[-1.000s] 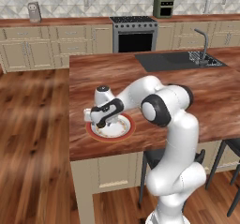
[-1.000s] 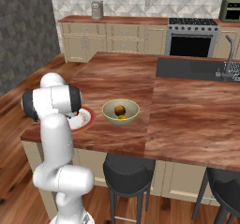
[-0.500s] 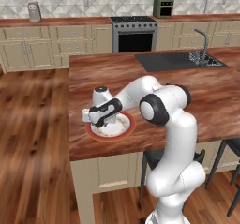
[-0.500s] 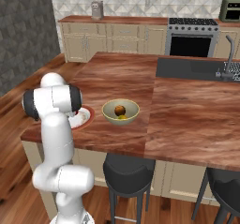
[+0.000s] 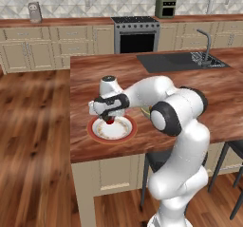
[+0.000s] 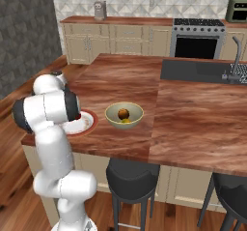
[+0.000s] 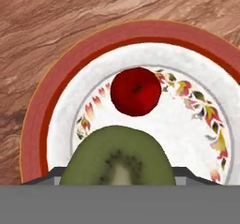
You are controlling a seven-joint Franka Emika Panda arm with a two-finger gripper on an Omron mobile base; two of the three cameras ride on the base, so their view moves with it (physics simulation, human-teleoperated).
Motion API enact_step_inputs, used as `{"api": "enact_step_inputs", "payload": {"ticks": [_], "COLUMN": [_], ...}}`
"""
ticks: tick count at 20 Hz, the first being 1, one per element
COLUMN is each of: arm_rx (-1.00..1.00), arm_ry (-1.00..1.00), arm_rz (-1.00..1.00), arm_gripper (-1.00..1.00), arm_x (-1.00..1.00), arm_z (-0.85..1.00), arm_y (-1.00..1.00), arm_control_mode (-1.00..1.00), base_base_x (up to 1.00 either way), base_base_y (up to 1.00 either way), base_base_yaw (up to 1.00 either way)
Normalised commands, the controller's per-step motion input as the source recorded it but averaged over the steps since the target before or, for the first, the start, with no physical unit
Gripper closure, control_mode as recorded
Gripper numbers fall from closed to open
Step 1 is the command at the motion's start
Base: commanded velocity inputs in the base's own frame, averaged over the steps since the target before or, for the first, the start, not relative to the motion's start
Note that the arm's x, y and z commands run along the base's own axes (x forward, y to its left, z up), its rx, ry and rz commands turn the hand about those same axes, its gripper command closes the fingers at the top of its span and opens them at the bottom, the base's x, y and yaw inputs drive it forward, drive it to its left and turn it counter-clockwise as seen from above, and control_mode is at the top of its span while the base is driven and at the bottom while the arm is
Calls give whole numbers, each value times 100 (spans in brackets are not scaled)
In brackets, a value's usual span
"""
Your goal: Take the fruits from the plate on the dining counter and place two fruits in each bowl.
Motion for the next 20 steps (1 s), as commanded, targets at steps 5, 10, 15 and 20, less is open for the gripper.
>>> {"api": "enact_step_inputs", "payload": {"ticks": [5,10,15,20], "arm_rx": [2,0,1,0], "arm_ry": [0,12,19,7], "arm_rz": [1,0,0,3], "arm_gripper": [100,100,100,100], "arm_x": [-68,-76,-64,-57], "arm_z": [100,95,93,48], "arm_y": [-99,-90,-51,-44], "arm_control_mode": [-100,-100,-100,-100], "base_base_x": [0,0,0,0], "base_base_y": [0,0,0,0], "base_base_yaw": [0,0,0,0]}}
